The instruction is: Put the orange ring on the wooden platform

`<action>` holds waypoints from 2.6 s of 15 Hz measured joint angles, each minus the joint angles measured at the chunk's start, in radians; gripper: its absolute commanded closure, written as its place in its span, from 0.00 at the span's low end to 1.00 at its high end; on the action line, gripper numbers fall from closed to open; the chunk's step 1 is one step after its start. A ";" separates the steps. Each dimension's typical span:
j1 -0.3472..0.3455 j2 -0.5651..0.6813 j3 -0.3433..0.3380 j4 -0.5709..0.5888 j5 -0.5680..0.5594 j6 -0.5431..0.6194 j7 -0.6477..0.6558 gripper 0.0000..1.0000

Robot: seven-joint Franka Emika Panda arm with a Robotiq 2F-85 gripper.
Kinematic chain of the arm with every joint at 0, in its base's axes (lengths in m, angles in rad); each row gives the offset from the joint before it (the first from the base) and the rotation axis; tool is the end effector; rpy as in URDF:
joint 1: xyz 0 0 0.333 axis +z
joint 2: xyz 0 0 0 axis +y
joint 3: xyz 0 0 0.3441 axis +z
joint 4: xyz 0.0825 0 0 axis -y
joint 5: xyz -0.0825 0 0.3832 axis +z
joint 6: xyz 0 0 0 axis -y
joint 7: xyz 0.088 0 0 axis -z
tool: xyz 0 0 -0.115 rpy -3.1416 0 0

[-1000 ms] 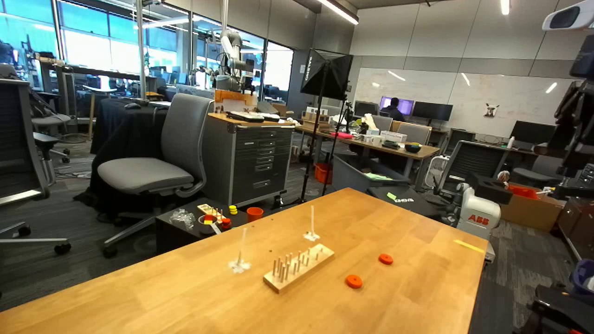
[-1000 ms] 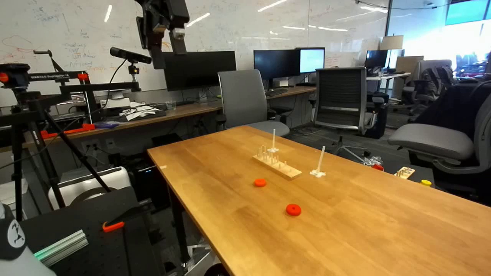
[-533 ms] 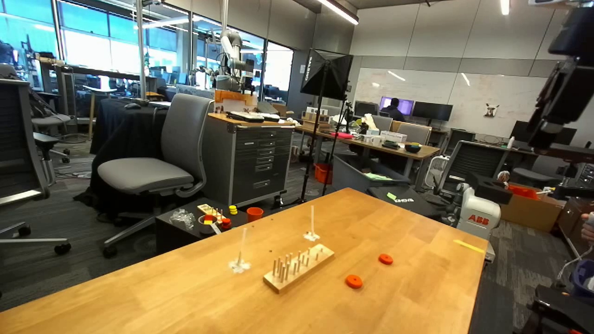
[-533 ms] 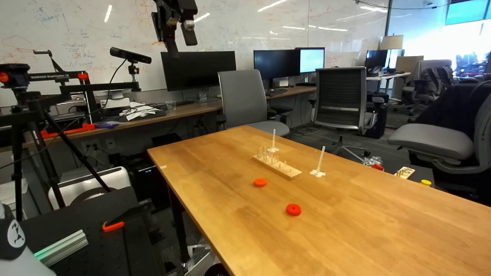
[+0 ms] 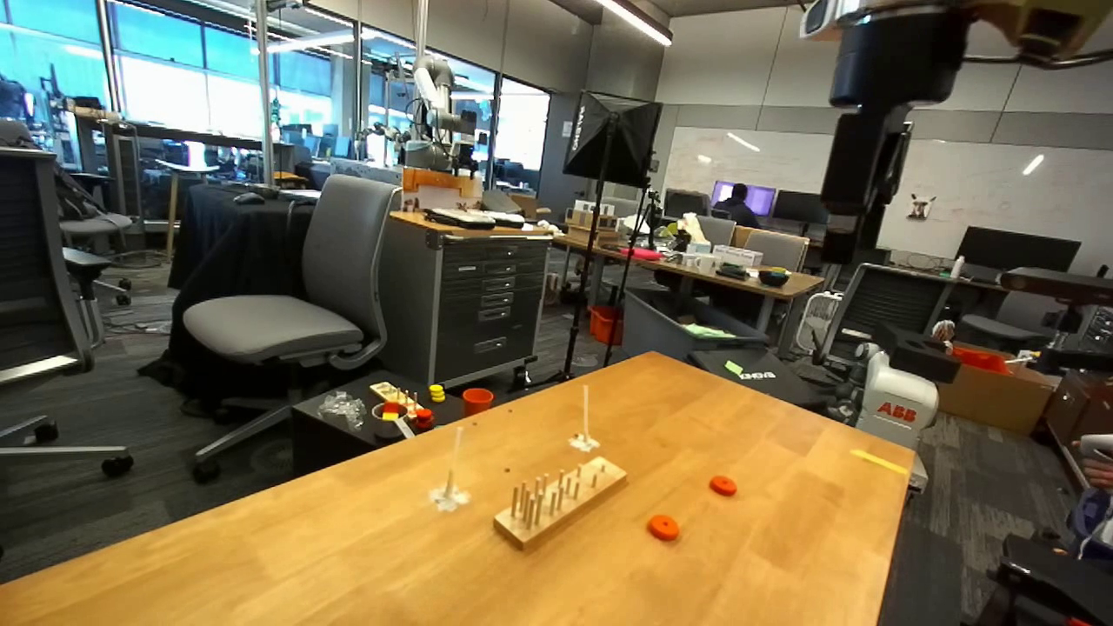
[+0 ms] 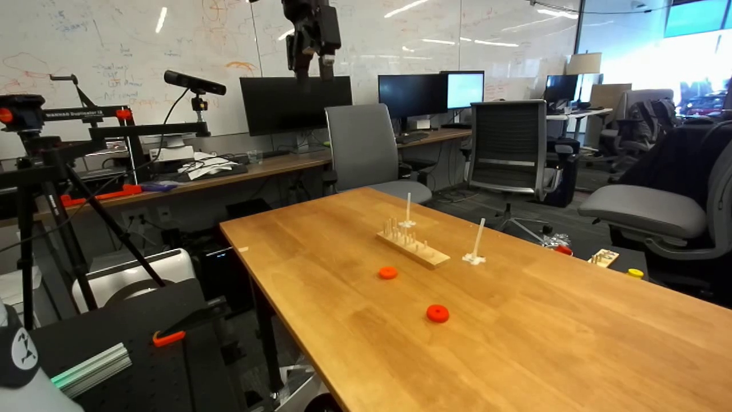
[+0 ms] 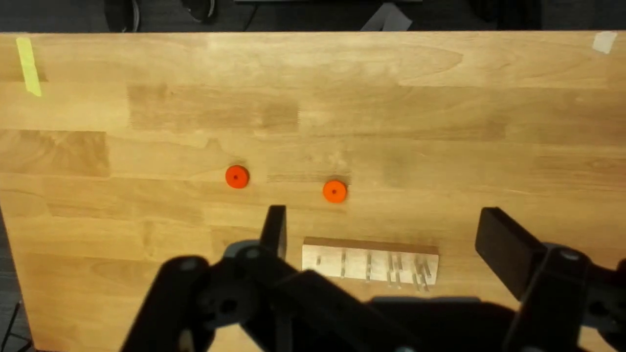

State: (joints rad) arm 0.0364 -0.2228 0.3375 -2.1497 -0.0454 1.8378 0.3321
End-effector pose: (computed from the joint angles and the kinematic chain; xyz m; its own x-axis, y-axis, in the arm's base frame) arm 0.4376 0.1768 0.5024 0.9975 0.0403 -0.0588 0.0483 -0.9886 0.1423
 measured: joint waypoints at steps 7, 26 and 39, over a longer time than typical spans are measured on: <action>0.030 0.138 -0.063 0.102 0.015 -0.062 -0.001 0.00; 0.059 0.532 -0.208 0.275 0.014 0.006 0.048 0.00; 0.082 0.778 -0.272 0.466 0.015 -0.039 0.088 0.00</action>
State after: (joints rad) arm 0.1182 0.5553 0.0656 -1.6833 -0.0306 1.7988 0.4197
